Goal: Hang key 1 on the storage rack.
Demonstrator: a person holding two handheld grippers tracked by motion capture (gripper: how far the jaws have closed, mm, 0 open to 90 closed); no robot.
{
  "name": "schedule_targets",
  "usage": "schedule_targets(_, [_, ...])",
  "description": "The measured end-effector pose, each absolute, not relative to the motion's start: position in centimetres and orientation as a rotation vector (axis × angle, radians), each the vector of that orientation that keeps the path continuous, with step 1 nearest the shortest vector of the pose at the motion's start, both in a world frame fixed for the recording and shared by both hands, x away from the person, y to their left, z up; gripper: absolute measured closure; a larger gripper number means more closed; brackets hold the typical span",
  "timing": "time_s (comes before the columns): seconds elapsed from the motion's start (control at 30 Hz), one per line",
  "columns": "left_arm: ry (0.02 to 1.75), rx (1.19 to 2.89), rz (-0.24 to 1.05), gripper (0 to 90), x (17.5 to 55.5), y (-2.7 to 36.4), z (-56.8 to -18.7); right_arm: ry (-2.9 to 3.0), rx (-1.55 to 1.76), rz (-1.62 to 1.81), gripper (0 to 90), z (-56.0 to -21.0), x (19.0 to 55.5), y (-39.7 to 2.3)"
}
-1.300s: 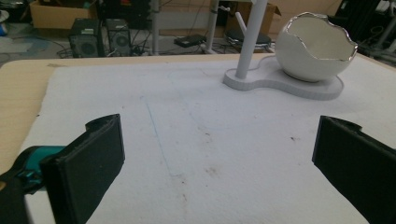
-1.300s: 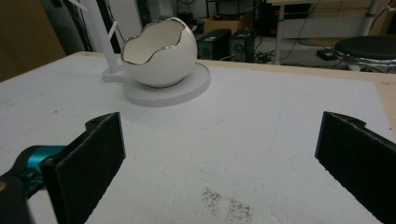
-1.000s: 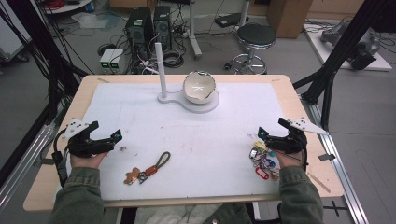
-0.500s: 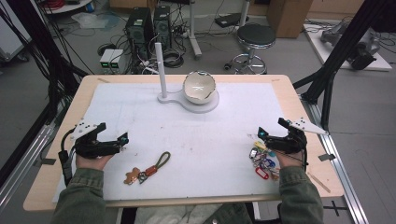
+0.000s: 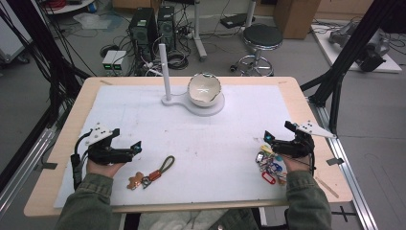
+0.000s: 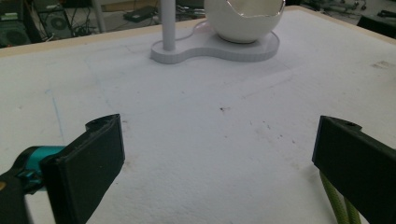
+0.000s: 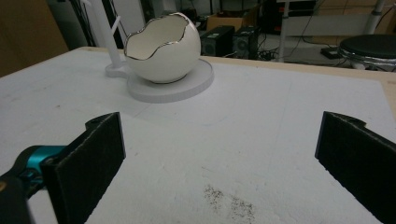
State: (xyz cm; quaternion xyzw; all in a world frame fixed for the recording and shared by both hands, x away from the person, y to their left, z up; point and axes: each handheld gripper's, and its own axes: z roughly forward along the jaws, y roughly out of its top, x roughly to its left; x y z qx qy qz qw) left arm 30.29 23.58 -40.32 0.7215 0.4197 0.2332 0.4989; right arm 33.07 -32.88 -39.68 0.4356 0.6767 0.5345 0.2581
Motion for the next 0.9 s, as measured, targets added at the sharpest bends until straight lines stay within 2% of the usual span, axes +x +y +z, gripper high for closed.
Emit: schedule_targets(0.9, [0.897, 1.901, 0.407, 2.9, 29.4, 19.8, -40.9, 1.835, 1.185, 1.443, 0.8, -39.7, 33.1, -32.9])
